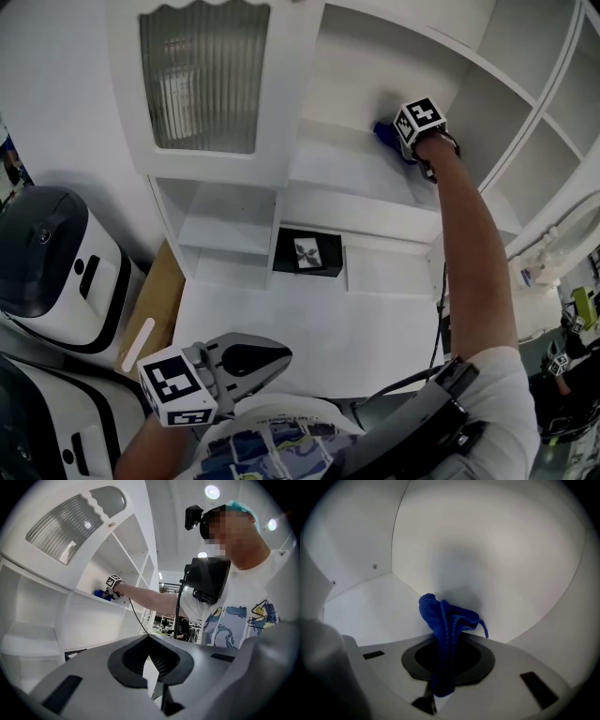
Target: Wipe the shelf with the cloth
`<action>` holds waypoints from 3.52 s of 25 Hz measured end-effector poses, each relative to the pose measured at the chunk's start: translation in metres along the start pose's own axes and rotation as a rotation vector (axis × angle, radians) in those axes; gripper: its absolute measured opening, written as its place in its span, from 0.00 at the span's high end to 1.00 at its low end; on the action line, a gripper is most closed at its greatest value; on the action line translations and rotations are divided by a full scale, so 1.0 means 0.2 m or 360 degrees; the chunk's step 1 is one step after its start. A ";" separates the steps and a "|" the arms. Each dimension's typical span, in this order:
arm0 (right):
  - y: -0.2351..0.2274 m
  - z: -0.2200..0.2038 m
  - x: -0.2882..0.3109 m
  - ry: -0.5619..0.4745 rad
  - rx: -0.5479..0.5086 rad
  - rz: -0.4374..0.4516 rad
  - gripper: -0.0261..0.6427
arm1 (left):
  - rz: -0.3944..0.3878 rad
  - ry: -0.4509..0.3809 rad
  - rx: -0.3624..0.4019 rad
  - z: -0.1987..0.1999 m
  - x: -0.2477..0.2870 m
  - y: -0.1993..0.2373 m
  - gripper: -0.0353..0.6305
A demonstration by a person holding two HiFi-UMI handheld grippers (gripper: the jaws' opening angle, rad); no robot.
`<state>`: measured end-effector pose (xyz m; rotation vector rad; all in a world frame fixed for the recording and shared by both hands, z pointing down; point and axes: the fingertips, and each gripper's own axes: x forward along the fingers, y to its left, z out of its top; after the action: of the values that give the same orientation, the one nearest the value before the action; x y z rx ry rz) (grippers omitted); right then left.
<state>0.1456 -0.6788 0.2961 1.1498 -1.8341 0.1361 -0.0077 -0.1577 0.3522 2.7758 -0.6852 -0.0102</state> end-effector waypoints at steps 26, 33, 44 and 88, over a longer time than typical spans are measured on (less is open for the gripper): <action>0.77 0.42 -0.03 -0.0111 -0.0211 0.0261 0.86 | 0.0156 -0.0064 -0.0021 -0.04 -0.30 -0.04 0.94; 0.92 0.49 -0.06 -0.0144 -0.0180 0.0328 0.86 | 0.0214 -0.0075 -0.0024 -0.05 -0.37 -0.06 0.94; 0.87 0.49 -0.15 -0.0295 -0.0193 0.0329 0.86 | 0.0197 -0.0065 -0.0008 -0.05 -0.37 -0.11 0.94; 0.22 -0.17 -0.20 0.0036 0.0066 0.0052 0.86 | -0.0068 -0.0004 0.0011 -0.07 -0.13 -0.18 0.94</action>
<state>0.1401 -0.6117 0.3009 1.1425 -1.8383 0.2062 -0.0137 -0.1102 0.3544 2.7969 -0.6272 -0.0200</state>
